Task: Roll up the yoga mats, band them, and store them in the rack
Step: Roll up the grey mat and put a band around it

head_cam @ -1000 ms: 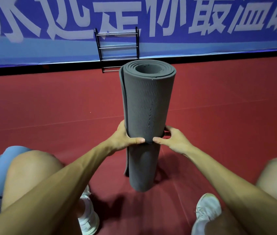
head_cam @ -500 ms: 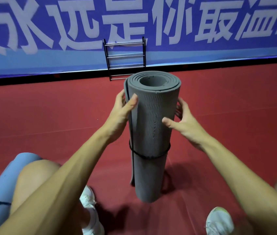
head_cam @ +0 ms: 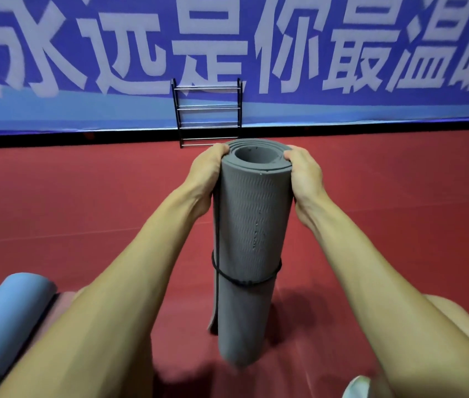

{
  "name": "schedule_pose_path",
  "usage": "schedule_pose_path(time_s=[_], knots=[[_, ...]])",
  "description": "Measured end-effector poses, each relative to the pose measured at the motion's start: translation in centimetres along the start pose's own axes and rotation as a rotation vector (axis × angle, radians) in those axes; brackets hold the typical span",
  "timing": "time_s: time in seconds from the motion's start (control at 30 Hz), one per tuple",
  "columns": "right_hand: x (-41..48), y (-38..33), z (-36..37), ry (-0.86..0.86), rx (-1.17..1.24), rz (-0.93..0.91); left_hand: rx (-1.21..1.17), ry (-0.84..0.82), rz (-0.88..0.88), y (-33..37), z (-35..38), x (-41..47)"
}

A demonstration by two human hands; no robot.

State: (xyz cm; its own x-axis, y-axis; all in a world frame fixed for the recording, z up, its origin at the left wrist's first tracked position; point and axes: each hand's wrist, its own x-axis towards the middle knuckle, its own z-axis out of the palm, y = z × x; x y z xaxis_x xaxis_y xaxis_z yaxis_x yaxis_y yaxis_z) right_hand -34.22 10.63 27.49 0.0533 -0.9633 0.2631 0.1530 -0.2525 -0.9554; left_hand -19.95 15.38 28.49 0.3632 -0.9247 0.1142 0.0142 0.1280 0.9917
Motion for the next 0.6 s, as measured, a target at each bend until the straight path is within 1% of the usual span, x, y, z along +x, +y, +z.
schedule_pose_path(time_s=[0.23, 0.37, 0.47, 0.53, 0.6], knots=[[-1.5, -1.0, -0.7, -0.028, -0.101, 0.046, 0.219, -0.028, -0.041, 2.1, 0.6, -2.9], [-1.4, -1.3, -1.3, -0.047, -0.164, 0.056, 0.175, -0.166, 0.001, 2.1, 0.9, -3.7], [-0.2, -0.6, -1.5, -0.023, -0.123, 0.125, 0.095, -0.229, -0.017, 0.4, 0.7, -2.7], [1.5, 0.4, -1.4, 0.008, -0.027, 0.213, 0.075, -0.269, 0.024, -1.4, 0.5, -0.8], [3.9, 1.6, -0.9, 0.033, 0.065, 0.254, 0.085, -0.278, 0.091, -2.7, 0.7, 1.5]])
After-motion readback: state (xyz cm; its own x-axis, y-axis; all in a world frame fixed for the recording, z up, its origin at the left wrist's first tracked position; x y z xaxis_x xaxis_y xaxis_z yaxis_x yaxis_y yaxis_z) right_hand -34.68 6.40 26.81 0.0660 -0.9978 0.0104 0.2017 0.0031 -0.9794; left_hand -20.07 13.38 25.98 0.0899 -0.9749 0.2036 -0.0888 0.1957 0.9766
